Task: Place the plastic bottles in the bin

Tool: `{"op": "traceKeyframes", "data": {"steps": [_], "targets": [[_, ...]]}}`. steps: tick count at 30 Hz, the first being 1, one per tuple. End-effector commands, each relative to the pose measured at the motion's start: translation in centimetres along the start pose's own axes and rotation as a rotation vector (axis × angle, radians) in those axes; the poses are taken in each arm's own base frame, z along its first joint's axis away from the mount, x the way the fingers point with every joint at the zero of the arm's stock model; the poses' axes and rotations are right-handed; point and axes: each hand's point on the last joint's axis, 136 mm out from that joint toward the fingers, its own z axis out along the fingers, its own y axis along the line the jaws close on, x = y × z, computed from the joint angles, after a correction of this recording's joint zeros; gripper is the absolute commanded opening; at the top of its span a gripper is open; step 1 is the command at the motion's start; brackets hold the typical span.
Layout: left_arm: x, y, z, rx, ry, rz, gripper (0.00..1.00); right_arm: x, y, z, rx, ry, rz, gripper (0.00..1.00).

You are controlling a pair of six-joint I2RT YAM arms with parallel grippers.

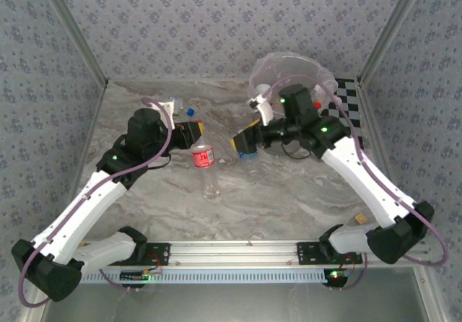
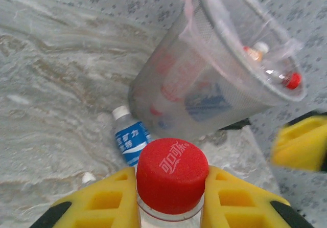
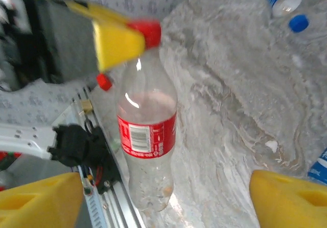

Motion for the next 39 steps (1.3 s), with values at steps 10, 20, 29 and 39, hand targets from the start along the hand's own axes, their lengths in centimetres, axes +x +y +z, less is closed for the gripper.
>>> {"op": "traceKeyframes", "data": {"steps": [10,20,29,39], "targets": [[-3.9,-4.7,0.7,0.218,-0.110,-0.097,0.20,-0.7,0.8,6.4,-0.134,-0.022,0.048,0.93],[-4.1,-4.5,1.1,0.223,-0.121,-0.100,0.57,-1.5,-0.2,6.7,-0.113,-0.042,0.080,0.51],[1.4,-0.5,-0.4,0.097,-0.023,0.045,0.98,-4.5,-6.6,2.2,0.057,-0.223,0.284,0.47],[7.7,-3.5,4.6,0.193,0.088,0.218,1.00,-5.7,-6.0,1.8,0.034,-0.266,0.329,0.46]]}}
